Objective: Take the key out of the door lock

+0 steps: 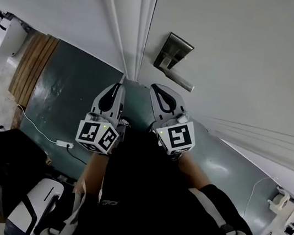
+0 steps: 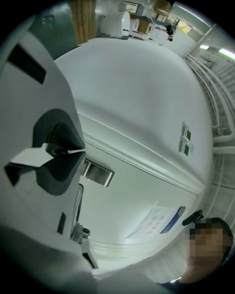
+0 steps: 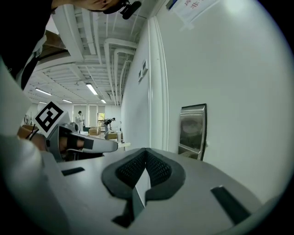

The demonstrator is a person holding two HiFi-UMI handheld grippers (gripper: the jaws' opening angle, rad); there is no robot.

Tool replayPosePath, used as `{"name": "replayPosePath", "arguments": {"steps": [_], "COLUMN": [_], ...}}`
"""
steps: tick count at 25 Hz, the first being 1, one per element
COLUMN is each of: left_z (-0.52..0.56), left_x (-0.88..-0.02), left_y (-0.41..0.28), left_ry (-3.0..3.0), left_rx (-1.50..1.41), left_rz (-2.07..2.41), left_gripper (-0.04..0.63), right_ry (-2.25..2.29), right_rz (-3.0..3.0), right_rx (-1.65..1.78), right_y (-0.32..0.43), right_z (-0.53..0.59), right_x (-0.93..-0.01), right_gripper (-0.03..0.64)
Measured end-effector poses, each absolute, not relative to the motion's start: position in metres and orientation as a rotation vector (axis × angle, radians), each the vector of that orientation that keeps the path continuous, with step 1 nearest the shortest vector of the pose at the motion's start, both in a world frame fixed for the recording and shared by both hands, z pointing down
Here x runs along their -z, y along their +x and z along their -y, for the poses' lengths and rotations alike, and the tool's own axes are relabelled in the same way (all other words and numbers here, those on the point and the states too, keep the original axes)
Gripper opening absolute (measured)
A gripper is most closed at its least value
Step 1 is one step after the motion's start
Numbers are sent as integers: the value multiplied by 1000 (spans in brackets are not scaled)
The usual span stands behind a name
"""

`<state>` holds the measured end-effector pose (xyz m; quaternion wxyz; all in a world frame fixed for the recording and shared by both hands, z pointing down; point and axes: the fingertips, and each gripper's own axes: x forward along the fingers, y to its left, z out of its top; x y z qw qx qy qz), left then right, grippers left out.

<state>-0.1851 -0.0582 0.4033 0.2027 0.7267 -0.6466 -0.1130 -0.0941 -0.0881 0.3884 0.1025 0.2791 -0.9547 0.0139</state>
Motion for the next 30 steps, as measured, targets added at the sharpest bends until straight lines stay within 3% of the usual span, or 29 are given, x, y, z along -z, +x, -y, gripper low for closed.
{"name": "replayPosePath", "arguments": {"steps": [30], "left_z": [56], "left_x": [-284], "left_y": [-150], "left_ry": [2309], "left_rx": [328], "left_rz": [1946], "left_gripper": [37], "right_ry": [933], "right_rz": [2957], "right_rx": [199], "right_y": [-71], "right_z": [95], "right_x": [-292], "right_gripper": [8]}}
